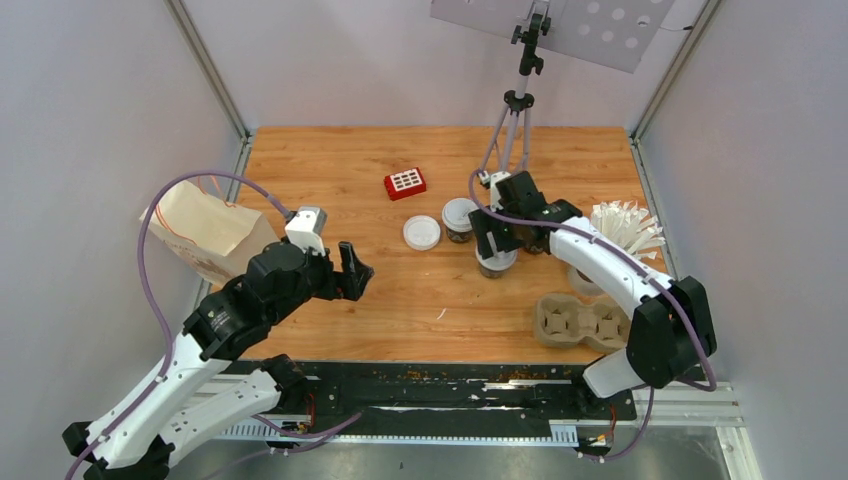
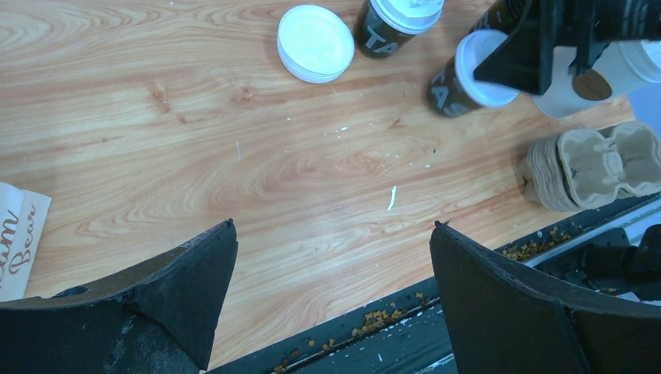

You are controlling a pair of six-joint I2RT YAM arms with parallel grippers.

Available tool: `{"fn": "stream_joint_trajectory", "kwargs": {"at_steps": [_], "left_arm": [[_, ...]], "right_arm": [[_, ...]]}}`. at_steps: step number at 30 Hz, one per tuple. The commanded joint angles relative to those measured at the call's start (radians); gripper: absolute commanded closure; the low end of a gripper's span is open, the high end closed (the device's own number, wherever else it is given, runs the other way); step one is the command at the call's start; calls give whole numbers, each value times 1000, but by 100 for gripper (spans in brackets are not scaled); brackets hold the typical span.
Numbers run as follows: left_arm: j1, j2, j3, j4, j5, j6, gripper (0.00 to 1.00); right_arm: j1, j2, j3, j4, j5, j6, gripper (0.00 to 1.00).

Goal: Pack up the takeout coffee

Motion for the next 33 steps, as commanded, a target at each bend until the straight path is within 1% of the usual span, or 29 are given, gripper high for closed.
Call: {"fn": "stream_joint_trajectory", "kwargs": {"at_steps": [1,5,10,17,23,28,31,33], "left_arm": [[2,20,34,-24,-39,15,0],[2,40,53,-59,-68,26,0],[1,46,65,-80,-86,30,0],[2,62,85,-118,-110,31,0],[2,100,142,-182,-156,45,0],[2,127,199,-205,-183,62,0],[2,148,246,-221,-206,73,0],[2,162,294,-246,-225,100,0]], "right_arm": [[-91,32,68,46,-65,-26,21],[-141,69,104,58,-115,-24,21],[-164,105,117,61,-117,-27,20],[-170,100,136,44,-111,-29,10],[-171,62,181,-3,-122,-19,3],[-162,6,222,-53,-125,3,0],[-130,-46,239,-92,-112,32,0],[-86,-93,236,-115,-90,50,0]]}}
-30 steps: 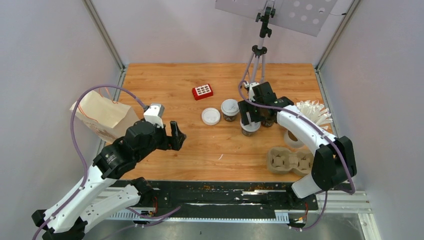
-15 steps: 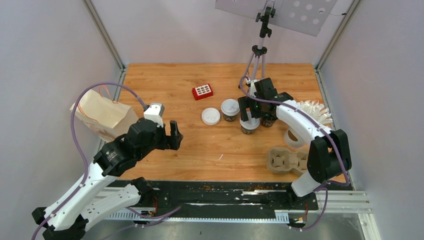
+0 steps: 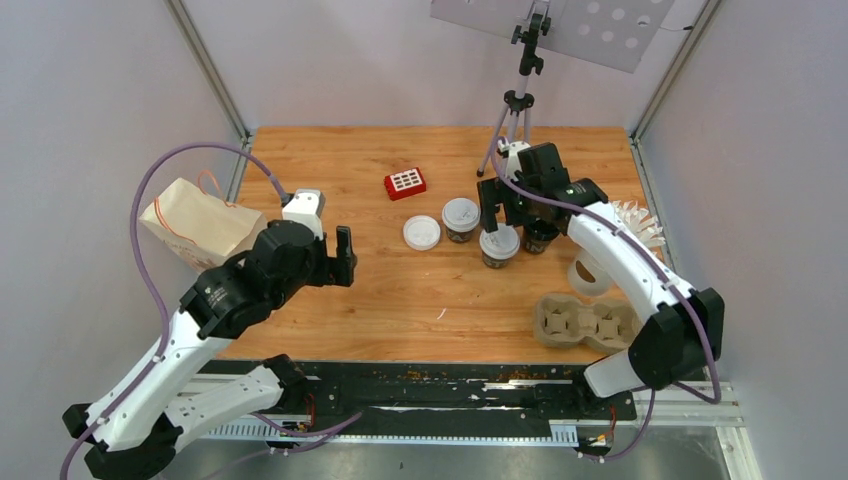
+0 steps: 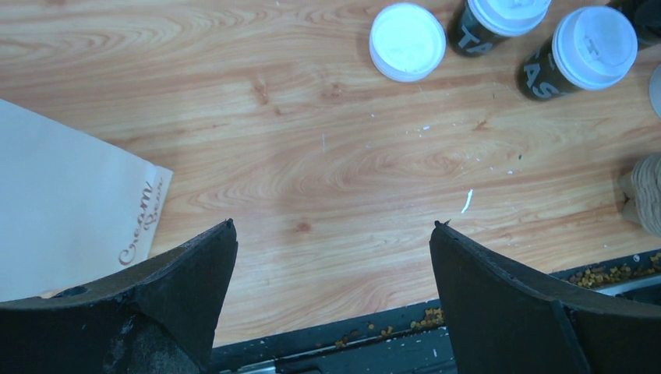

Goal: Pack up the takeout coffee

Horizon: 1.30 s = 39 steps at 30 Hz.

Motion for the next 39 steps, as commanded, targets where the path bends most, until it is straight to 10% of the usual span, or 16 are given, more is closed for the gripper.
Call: {"fn": "stream_joint_trajectory", "kwargs": {"at_steps": [1,15,26,39], "left_arm": [[2,27,125,-45,-70,65,0],[145,256,539,-344,-271,163,13],[483,306,472,-268,-124,401,21],[611,317,353,-185,-13,626,40]], "right_arm": [[94,-131,42,-54,38,51,0],[203,-495,-321,235,52,205,0],[203,-504,-343,215,-25,195,1],[202,-502,-344,188,-149,157,1]]}}
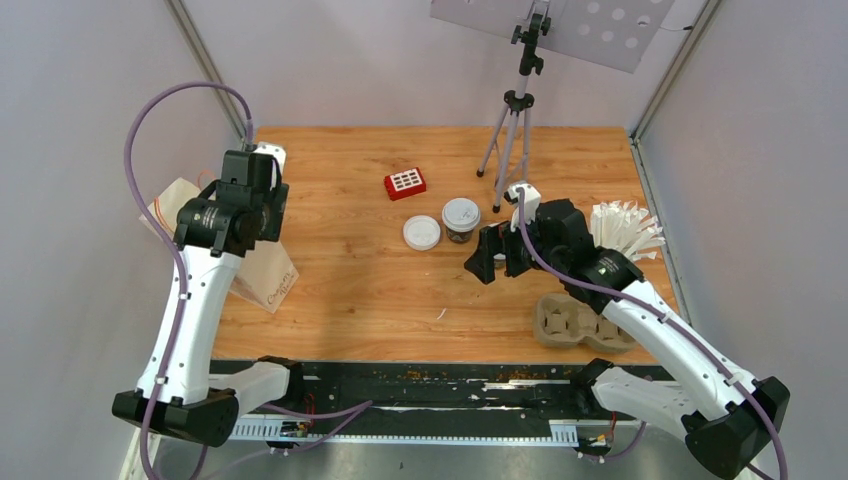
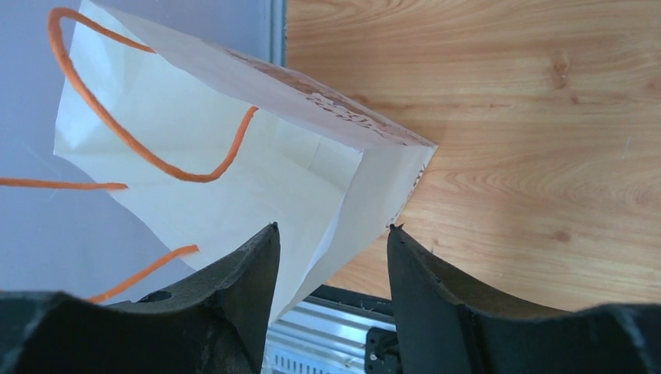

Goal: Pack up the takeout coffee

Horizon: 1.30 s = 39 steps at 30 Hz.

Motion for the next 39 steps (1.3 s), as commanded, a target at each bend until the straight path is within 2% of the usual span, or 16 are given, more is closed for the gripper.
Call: {"fn": "stream_joint_trajectory", "kwargs": {"at_steps": [1,7,12,22,27,34,39], "left_arm": [[34,-23,-44,73,44,100,40],[74,-23,-87,61,81,99,45],[85,-17,-81,18,77,71,64],[85,-14,10,-39,292,-36,94],[85,-39,30,-29,383,-100,100],[85,-94,-26,41,646,-204,100],[78,-127,-17,66,730,-237,100]], "right_arm": [[-3,-17,23,13,-41,-19,1],[-2,-39,6,19,-61,-16,1],[-3,-36,-27,35,-46,-25,1],[-3,-8,-38,45,-45,-33,2],[-3,-14,-48,47,-41,-23,2],[-3,-49,-83,3,39,9,0],[-2,-47,-45,-136,244,112,0]]}}
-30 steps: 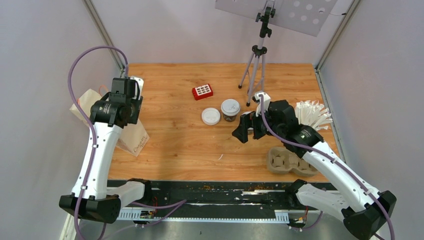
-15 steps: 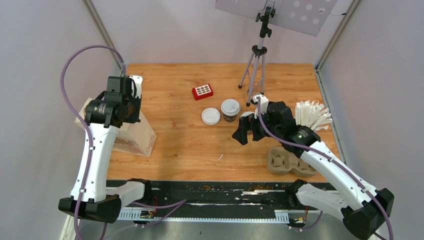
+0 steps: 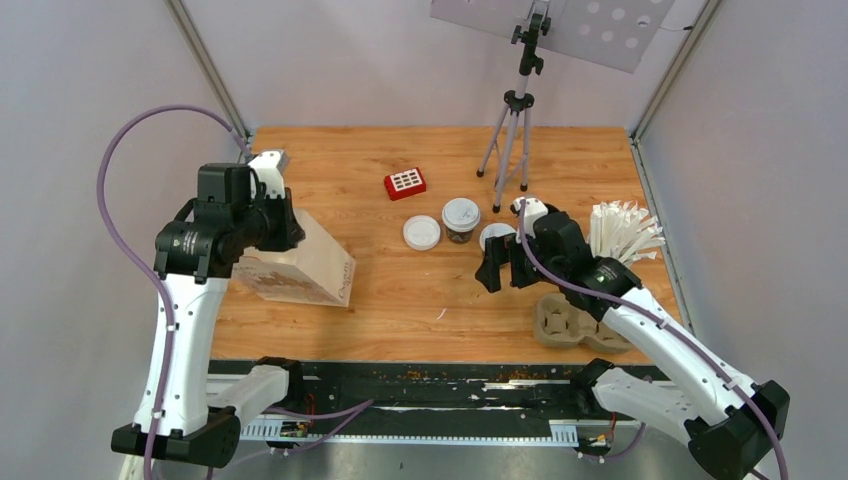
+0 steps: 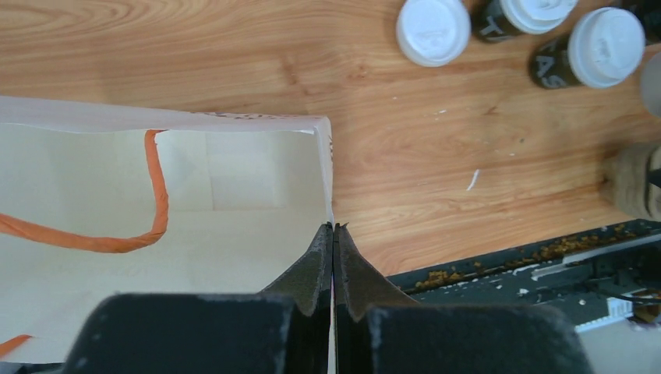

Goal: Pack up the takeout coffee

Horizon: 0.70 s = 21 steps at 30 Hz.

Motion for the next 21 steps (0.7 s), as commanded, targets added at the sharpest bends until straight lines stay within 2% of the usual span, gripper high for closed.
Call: {"fn": "stream_joint_trajectory", "kwargs": {"at_steps": [1,4,8,15,21], "left_arm": [[-12,-37,19,56,119,-56,100],[-43,-40,5,57,129,-67,100],[-98,-29,-10,49,125,-79,100],[-222,-7,-18,77,84,-100,100],[-271,-5,-51,117,97,-108,100]], "right_arm": [[-3,-12,47,-130,225,107,0],[-3,11,84,-274,430,258,0],[-3,86,136,-442,526,377,2],[-6,155,136,-572,620,539,6],[-8,105,83,-540,593,564,9]]}}
